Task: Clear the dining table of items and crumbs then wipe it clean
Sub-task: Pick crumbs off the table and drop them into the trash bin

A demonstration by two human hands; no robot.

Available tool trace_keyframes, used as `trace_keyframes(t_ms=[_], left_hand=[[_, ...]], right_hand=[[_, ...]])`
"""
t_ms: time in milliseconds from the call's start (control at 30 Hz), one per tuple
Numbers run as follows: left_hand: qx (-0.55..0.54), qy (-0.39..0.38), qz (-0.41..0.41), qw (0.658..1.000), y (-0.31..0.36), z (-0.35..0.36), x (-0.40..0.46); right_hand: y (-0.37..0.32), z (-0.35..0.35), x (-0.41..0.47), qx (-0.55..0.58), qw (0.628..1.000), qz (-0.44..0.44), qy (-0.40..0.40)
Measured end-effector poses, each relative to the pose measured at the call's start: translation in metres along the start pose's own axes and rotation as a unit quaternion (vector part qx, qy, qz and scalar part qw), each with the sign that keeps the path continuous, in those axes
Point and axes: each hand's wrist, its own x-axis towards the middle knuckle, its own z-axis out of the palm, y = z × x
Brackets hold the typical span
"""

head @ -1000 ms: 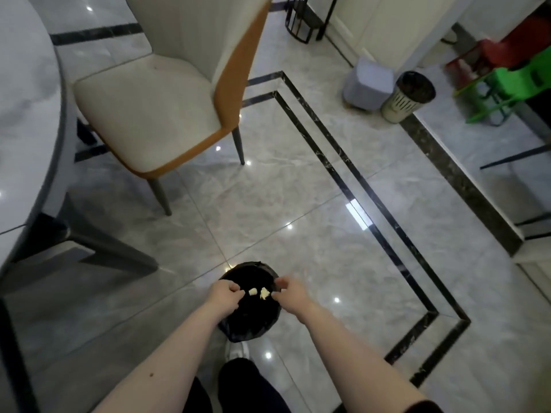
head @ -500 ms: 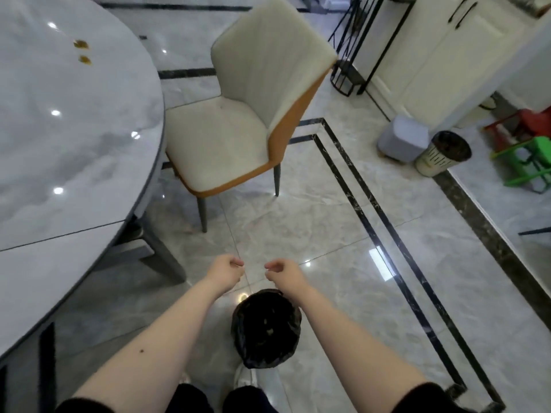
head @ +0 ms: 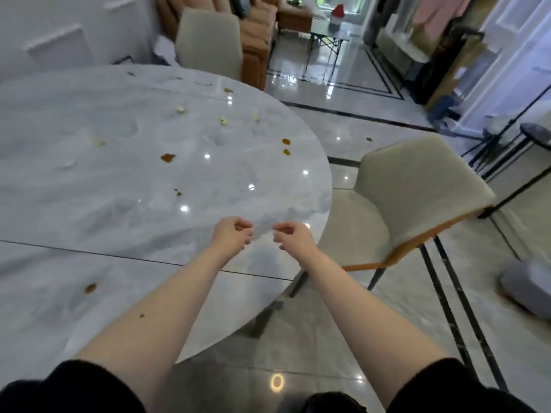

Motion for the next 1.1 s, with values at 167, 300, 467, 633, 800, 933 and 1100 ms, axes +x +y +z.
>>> trace_keyframes(t_ms=[167,300,467,633,800,933,1100], left_hand=[[-0.023,0.117,0.005,0.993,0.001,-0.110,0.034],[-0.023,0.177,0.003,0.984,-0.003,-0.174,0.060],[-0.029,0.265,-0.015,0.964,-0.012,-0.237,0.098],[-0.018,0.336,-0.030,0.941,-0.029,-0.287,0.140],[-0.019,0.385,-0.079,0.919,-0.057,-0.310,0.171],[-0.001,0.426,-0.098,0.899,-0.080,-0.323,0.189],[0.031,0.460,-0.109,0.881,-0.095,-0.342,0.219]], right_hand=[[-0.086,0.082,0.036,-0.004,0.995,-0.079,-0.064],[-0.129,0.138,0.063,-0.023,0.987,-0.113,-0.109],[-0.170,0.202,0.103,-0.057,0.975,-0.148,-0.157],[-0.203,0.256,0.162,-0.119,0.948,-0.205,-0.214],[-0.207,0.303,0.217,-0.154,0.925,-0.209,-0.279],[-0.205,0.332,0.250,-0.172,0.909,-0.230,-0.303],[-0.219,0.364,0.291,-0.192,0.901,-0.269,-0.282]])
